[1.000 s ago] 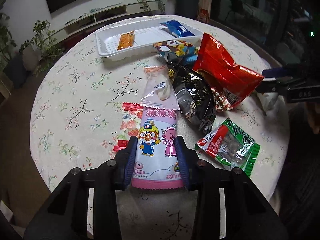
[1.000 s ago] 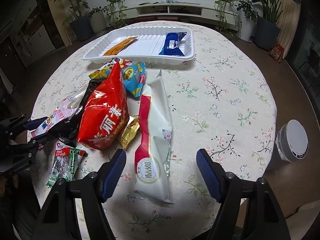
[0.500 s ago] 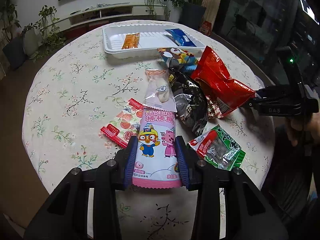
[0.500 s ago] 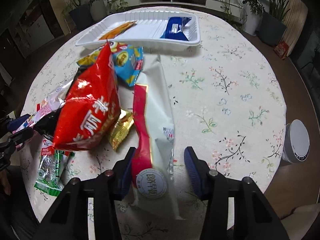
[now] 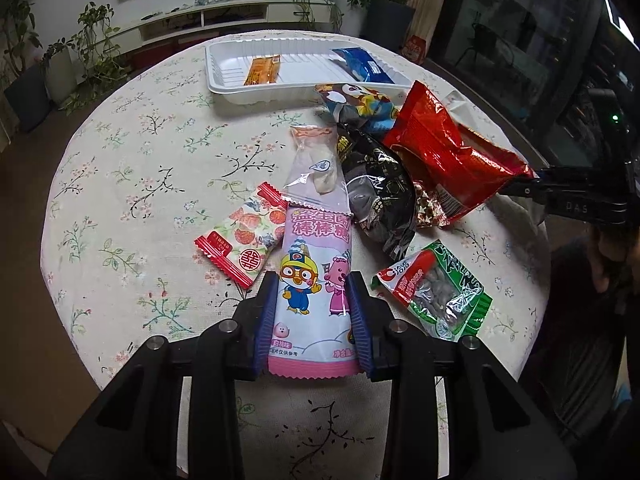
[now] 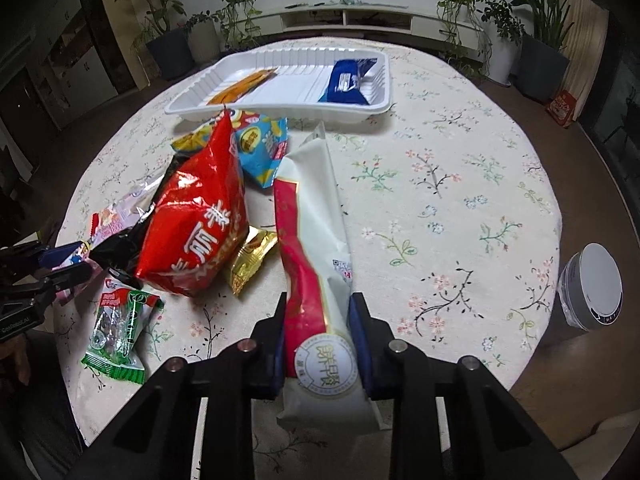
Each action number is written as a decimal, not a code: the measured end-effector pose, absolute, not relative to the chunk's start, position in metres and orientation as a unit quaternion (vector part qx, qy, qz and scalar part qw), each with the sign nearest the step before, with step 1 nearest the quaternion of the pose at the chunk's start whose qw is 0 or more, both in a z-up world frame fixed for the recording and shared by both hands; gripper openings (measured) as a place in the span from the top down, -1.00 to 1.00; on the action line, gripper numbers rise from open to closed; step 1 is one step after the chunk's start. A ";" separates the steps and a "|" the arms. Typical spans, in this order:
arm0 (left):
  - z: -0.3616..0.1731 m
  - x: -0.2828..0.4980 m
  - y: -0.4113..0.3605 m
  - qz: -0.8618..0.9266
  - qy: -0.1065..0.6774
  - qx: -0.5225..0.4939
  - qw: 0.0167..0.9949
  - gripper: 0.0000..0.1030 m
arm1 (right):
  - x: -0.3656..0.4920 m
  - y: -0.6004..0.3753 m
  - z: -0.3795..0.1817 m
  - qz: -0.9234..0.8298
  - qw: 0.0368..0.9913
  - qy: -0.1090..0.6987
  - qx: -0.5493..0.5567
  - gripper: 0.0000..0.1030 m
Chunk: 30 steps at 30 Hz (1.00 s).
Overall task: Organize snacks
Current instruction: 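Grasp the pink cartoon packet with the left tool while the right tool grasps the white-red packet, then carry both packets to the white tray and lower them inside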
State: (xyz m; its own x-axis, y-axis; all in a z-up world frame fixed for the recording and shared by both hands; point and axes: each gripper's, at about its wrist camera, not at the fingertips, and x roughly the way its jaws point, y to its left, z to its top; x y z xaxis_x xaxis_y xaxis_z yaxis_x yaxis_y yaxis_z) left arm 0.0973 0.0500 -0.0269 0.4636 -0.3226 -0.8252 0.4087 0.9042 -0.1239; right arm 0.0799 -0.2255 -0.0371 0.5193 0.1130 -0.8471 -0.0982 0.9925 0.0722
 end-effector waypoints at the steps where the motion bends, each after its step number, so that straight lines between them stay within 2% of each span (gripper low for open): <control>1: -0.026 0.097 0.051 -0.213 0.470 0.043 0.855 0.38 | 0.078 -0.227 -0.034 0.060 0.875 0.481 0.010 0.42; 11: -0.010 0.081 0.066 -0.205 0.451 0.012 0.868 0.39 | 0.064 -0.241 -0.013 0.052 0.893 0.445 0.037 0.42; 30: 0.016 0.076 0.066 -0.208 0.425 -0.003 0.881 0.40 | 0.059 -0.243 -0.009 0.059 0.899 0.431 0.043 0.42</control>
